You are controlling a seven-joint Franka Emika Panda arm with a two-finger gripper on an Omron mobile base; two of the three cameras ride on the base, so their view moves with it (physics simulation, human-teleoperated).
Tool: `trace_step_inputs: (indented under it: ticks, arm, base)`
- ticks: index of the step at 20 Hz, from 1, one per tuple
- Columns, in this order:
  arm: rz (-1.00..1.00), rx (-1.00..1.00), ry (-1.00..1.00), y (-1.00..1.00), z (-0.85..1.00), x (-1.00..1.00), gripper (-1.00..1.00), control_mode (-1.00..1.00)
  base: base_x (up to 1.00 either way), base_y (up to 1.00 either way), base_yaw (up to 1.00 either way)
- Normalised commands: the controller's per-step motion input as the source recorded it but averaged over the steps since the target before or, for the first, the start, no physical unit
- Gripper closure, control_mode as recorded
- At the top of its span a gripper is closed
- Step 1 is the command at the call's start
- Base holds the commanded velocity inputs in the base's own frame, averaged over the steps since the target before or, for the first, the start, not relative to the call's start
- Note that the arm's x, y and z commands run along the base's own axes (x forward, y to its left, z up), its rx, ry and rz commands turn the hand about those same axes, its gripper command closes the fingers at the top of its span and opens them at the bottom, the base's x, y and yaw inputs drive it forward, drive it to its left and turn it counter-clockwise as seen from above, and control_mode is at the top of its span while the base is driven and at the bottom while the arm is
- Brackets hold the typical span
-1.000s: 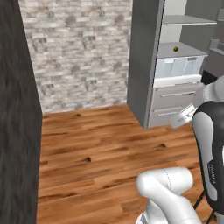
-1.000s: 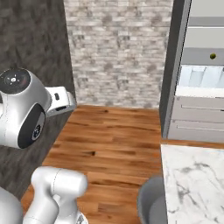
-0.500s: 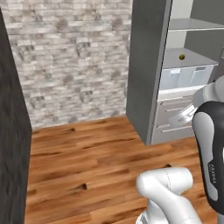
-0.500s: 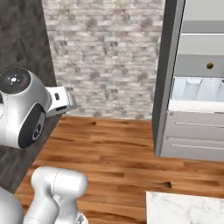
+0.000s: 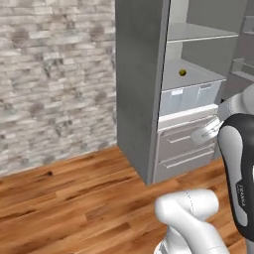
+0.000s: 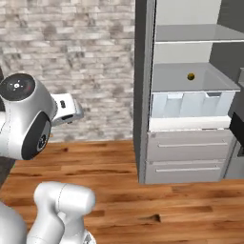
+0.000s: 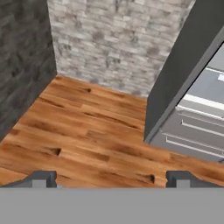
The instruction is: Grab the lemon and lime from the fridge, place them in the blender, close the lid, and turn on the blender to create a marinade.
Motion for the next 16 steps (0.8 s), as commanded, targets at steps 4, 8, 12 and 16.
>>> trace_step_inputs:
  ticks: [4,8,12,16]
  arm:
    - [0.0,0.0,0.0,0.0,0.0,0.0,-1.0,1.0]
    - [0.0,0.0,0.0,0.0,0.0,0.0,-1.0,1.0]
    - [0.0,0.0,0.0,0.0,0.0,0.0,-1.0,1.0]
    - [0.0,0.0,0.0,0.0,0.0,0.0,-1.0,1.0]
  base:
    - [1.0,-0.77,-0.3]
    - [1.0,-0.81,-0.25]
    - [1.0,-0.8,-0.18]
    - [1.0,-0.8,-0.24]
